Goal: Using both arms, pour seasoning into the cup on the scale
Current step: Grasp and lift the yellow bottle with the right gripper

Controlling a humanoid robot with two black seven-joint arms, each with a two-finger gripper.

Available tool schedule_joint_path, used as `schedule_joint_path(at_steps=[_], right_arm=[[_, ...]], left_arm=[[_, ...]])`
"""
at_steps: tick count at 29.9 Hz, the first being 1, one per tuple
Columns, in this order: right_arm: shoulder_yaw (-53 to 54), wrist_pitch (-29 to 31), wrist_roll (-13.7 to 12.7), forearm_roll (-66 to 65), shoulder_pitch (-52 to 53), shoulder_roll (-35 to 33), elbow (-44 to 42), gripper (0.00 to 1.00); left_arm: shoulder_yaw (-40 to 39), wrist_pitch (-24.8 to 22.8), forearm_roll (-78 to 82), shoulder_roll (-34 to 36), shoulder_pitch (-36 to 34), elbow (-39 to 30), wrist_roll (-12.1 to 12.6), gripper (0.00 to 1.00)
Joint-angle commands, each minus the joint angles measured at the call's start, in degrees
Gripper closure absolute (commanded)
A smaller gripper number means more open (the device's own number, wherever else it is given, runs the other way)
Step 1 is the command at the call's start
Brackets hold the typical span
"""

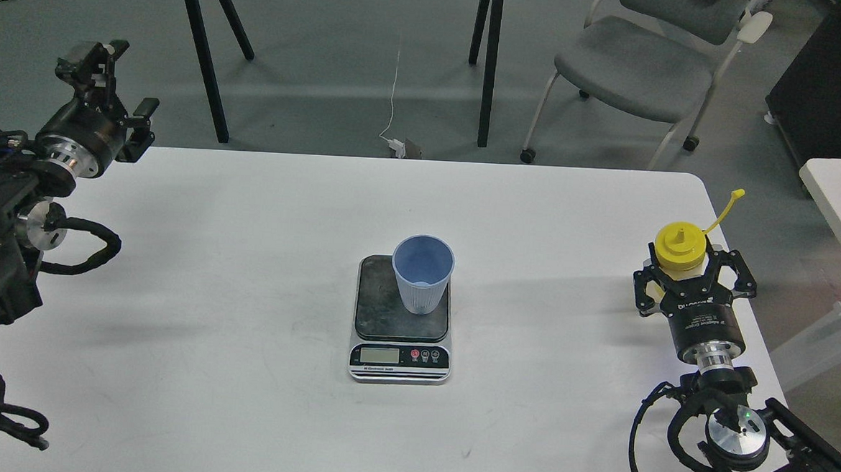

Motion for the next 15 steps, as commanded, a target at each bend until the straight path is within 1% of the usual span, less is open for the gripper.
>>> schedule_joint_path(at_steps=[1,3,5,7,9,11,15], right_arm=[[-0.1,0.0,0.0,-6.8,2.6,-2.1,1.2,0.72],[-0.8,0.0,-0.1,-13.4,5.1,-4.5,2.2,0.73],[-1.9,0.0,-0.1,-23.7,8.0,-6.6,4.4,0.73],[-3.2,0.0,-1.1,-32.8,10.8,-7.9,8.5,0.73],[-5.7,-5.3,-2.7,-38.7,14.0,-9.4,12.1,0.73],[-10.4,-10.0,-3.6,-42.6,18.7,-11.0,13.6,0.73],[-25.8,-17.3,-3.7,-48.8,30.1,-12.3,13.5,0.73]], left_arm=[[-0.1,0.0,0.0,0.0,-0.1,0.1,0.0,0.06],[-0.1,0.0,0.0,0.0,-0.1,0.0,0.0,0.06],[-0.2,0.0,-0.1,-0.1,-0.2,0.0,0.0,0.06],[-0.2,0.0,-0.1,-0.3,-0.2,0.0,0.0,0.06],[-0.3,0.0,-0.1,-0.5,-0.2,0.0,0.0,0.06],[-0.3,0.0,-0.1,-0.6,-0.2,0.0,0.0,0.06],[-0.4,0.0,-0.7,-0.6,-0.2,-0.1,0.0,0.06]])
